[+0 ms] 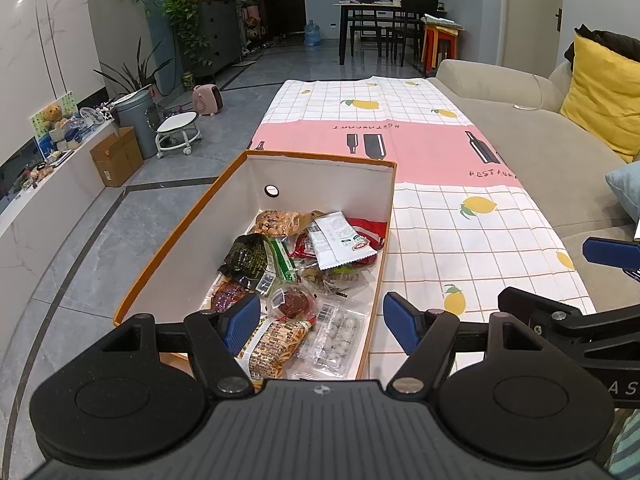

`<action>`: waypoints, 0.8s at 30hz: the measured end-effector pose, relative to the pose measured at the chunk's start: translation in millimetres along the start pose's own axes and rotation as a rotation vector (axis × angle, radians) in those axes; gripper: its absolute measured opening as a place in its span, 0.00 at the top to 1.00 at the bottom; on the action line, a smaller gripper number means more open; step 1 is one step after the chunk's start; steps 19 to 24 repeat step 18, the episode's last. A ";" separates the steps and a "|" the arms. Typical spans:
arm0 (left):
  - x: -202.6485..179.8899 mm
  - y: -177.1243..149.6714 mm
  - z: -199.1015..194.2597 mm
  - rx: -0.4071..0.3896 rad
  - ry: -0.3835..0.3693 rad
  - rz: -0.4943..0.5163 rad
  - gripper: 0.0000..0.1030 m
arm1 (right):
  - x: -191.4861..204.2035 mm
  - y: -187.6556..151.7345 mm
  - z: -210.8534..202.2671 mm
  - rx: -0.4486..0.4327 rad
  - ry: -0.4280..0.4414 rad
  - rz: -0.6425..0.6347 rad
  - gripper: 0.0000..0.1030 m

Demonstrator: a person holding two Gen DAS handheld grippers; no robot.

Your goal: Organize snacks

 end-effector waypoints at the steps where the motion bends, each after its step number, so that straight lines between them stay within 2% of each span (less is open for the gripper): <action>1: 0.2 -0.3 -0.3 -0.001 0.001 0.002 0.20 | 0.3 0.1 0.0 -0.001 0.001 0.000 0.09; 8: -1.8 -0.1 -2.5 -0.013 0.004 0.026 0.20 | 0.3 0.0 -0.2 0.000 0.002 -0.001 0.09; 24: -0.1 2.0 -4.9 -0.027 -0.003 0.010 0.20 | -0.4 -0.5 0.8 0.002 0.000 -0.001 0.09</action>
Point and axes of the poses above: each gripper's, at about its wrist camera, not at the fingertips, and z roughly the way its jaws point, x to its left, y to its top, the point moved 4 cm from there along z, roughly the way its jaws point, and after that the axes turned 2 degrees about y, right-handed, at the moved point
